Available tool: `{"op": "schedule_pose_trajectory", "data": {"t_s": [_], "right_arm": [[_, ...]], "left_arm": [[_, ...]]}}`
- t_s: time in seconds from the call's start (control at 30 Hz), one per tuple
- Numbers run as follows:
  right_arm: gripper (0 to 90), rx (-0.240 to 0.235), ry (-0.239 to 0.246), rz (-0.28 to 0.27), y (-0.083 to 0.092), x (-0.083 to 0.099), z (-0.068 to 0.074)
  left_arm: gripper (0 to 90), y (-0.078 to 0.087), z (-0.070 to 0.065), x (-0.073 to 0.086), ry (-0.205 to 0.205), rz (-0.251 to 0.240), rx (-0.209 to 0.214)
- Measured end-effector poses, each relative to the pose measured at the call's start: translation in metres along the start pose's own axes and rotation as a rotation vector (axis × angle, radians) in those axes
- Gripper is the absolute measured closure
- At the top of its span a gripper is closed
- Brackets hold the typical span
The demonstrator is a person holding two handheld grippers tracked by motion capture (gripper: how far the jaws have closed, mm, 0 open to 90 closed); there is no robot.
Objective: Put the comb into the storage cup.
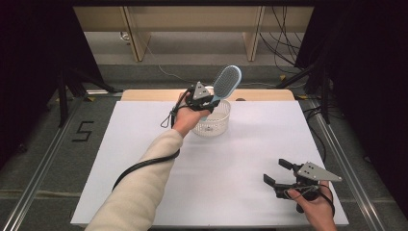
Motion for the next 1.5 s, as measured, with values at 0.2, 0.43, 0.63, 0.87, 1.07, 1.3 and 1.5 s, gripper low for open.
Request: {"op": "schedule_pose_trajectory", "data": {"t_s": [0.2, 0.43, 0.63, 0.87, 1.07, 1.3, 1.5], "right_arm": [[15.6, -0.001, -0.001, 0.001, 0.000, 0.000, 0.000], [15.6, -0.002, -0.001, 0.001, 0.000, 0.000, 0.000], [15.6, -0.002, -0.001, 0.001, 0.000, 0.000, 0.000], [15.6, -0.002, -0.001, 0.001, 0.000, 0.000, 0.000], [15.6, -0.002, -0.002, 0.001, 0.000, 0.000, 0.000], [15.6, -0.002, -0.002, 0.001, 0.000, 0.000, 0.000], [15.6, -0.002, -0.002, 0.001, 0.000, 0.000, 0.000]], "left_arm": [[69.4, -0.001, 0.001, 0.002, -0.003, 0.004, 0.003], [69.4, -0.003, 0.002, 0.004, 0.001, 0.011, 0.007], [69.3, -0.004, 0.002, 0.006, 0.004, 0.016, 0.009], [69.3, -0.005, 0.002, 0.007, 0.002, 0.021, 0.010], [69.3, -0.005, 0.002, 0.008, 0.000, 0.022, 0.003], [69.2, -0.006, 0.002, 0.008, 0.000, 0.025, 0.014], [69.2, -0.006, 0.003, 0.010, -0.001, 0.028, 0.005]]}}
Point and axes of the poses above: each handheld gripper's, and its own axes: y roughly backward along the jaws, x roughly out of its underside, z roughly to its left, the point moved 2 cm from there along -y, roughly forward along the jaws, and after that the axes turned 4 degrees about z, right-handed, at the moved point
